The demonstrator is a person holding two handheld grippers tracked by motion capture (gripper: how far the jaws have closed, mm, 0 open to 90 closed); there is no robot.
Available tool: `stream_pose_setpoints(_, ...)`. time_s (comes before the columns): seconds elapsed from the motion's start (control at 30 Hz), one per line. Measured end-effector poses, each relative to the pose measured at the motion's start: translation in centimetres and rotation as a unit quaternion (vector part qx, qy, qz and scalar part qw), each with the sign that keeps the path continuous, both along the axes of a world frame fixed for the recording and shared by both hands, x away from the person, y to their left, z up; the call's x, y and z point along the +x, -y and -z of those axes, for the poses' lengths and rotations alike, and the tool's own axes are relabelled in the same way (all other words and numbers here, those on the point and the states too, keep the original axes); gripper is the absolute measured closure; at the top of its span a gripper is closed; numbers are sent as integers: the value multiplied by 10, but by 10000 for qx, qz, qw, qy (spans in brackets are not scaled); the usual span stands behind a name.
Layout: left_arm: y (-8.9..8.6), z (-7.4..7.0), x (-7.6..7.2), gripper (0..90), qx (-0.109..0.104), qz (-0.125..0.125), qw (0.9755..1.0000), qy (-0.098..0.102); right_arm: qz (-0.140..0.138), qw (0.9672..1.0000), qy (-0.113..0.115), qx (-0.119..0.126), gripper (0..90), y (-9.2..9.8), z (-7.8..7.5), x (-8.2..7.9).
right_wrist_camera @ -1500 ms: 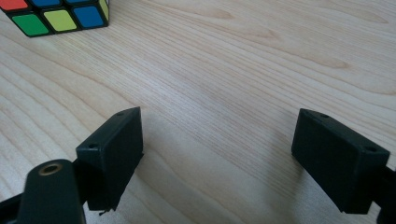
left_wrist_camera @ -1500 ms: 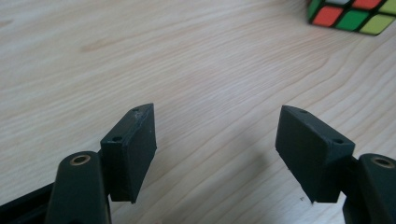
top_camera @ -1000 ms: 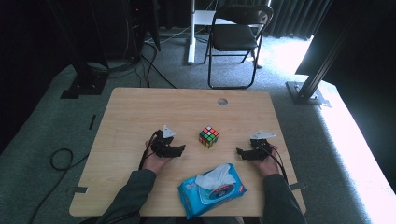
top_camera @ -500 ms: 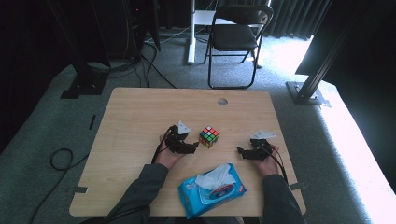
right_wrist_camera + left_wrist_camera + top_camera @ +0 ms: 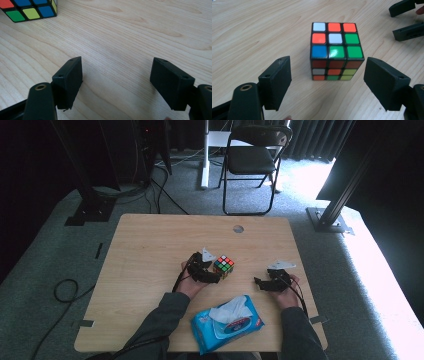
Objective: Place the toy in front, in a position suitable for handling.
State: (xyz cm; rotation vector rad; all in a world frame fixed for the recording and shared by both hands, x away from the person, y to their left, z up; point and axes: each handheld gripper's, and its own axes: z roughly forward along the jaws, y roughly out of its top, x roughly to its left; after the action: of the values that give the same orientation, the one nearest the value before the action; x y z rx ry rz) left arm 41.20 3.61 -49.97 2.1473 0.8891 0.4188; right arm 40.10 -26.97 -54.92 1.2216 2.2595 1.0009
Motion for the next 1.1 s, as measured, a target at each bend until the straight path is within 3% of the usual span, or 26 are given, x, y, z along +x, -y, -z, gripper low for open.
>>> stream_pose_setpoints(0.13,8,1,3,223,42,26,10000,10,167,9998,-58,1,204,0,0,0)
stream_pose_setpoints(0.53,22,5,12,197,79,-15,10000,3,167,9998,-56,-7,204,0,0,1)
stream_pose_setpoints(0.8,29,15,18,201,204,-23,9997,-157,164,9999,-51,-3,204,0,0,1)
stream_pose_setpoints(1.03,29,18,22,276,254,-40,9993,-265,168,9998,-52,1,204,0,0,1)
stream_pose_setpoints(1.07,30,17,22,337,329,-40,9991,-249,167,9998,-53,-1,204,0,0,1)
stream_pose_setpoints(1.1,30,17,22,337,329,-40,9991,-249,167,9998,-53,-1,204,0,0,1)
